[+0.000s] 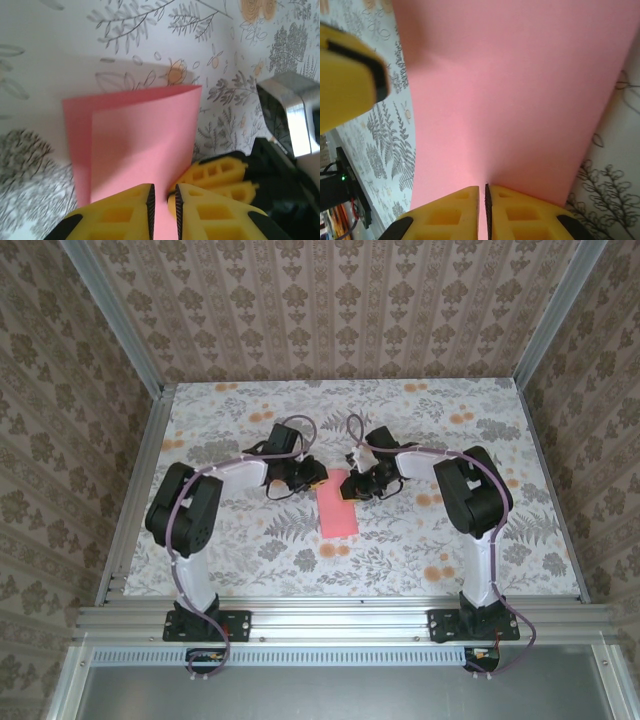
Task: Fold a paper plane with a square sheet of paper (pick it up from the middle)
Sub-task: Fold the square sheet of paper in half at the center of the table.
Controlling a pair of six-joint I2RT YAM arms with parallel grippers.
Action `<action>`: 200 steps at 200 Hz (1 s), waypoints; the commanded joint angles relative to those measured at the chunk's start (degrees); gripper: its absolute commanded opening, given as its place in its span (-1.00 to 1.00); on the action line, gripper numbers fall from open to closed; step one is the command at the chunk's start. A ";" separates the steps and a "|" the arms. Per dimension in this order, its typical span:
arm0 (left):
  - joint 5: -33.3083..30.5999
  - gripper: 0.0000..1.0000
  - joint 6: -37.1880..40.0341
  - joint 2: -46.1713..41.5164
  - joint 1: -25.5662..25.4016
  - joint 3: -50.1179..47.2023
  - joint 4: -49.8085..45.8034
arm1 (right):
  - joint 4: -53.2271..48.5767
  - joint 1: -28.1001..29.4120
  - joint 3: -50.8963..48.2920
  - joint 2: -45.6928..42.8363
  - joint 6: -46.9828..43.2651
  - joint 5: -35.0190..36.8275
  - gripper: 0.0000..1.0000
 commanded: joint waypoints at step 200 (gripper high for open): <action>1.05 -0.74 5.19 17.35 -4.35 18.53 -7.62 | 19.79 -0.90 -15.25 -10.02 29.25 5.55 -0.68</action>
